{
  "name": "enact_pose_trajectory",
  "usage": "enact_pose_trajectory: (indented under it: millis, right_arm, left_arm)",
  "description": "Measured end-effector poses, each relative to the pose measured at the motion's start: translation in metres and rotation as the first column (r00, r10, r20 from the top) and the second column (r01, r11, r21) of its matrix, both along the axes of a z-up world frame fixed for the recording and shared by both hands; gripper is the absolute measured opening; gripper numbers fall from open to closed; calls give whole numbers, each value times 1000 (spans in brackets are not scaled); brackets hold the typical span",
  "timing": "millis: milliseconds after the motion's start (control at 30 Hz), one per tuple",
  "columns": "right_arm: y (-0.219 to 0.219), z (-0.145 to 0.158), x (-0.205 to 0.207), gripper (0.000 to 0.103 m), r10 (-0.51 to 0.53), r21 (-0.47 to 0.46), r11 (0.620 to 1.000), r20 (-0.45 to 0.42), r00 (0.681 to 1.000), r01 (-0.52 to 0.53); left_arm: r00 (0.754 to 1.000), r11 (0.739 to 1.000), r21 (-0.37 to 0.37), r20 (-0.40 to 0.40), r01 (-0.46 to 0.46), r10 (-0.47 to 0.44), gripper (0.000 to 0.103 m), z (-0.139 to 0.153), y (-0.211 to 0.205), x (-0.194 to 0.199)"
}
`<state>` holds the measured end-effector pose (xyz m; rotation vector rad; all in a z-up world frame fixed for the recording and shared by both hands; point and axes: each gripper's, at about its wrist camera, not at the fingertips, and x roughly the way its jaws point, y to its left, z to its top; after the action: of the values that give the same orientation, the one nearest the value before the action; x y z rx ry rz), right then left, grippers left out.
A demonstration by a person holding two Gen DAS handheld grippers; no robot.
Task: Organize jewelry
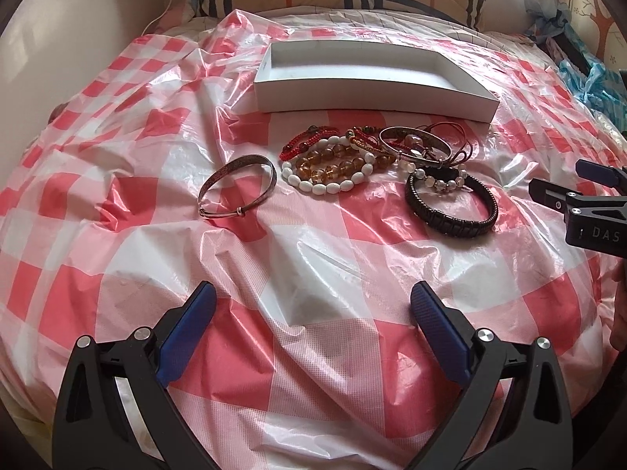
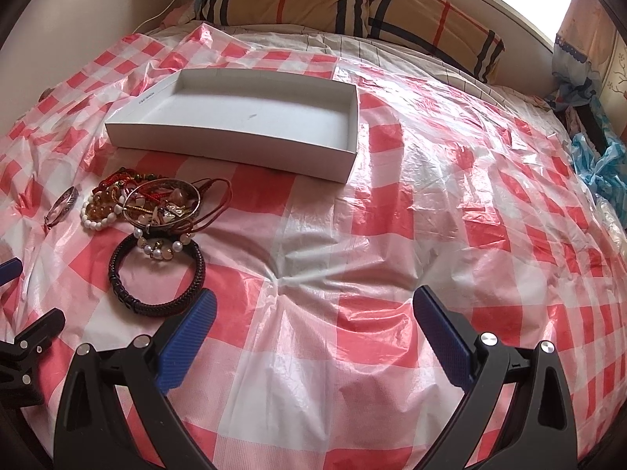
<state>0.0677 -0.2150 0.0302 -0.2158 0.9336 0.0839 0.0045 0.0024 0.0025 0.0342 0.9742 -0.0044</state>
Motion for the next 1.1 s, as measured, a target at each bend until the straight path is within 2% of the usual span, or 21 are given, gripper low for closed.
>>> enact_pose_trajectory:
  millis: [833,1100]
  right_arm:
    - [1,0,-1,96,6,0,1000,0,1000,-6]
    - [1,0,-1,96,5,1,1000,-1,1000,-5]
  left_arm:
    - [1000,999,34,0,2,-2,96,-9,-4,-1]
    - [1000,1000,5,-4,-12,12,96,-11,0,0]
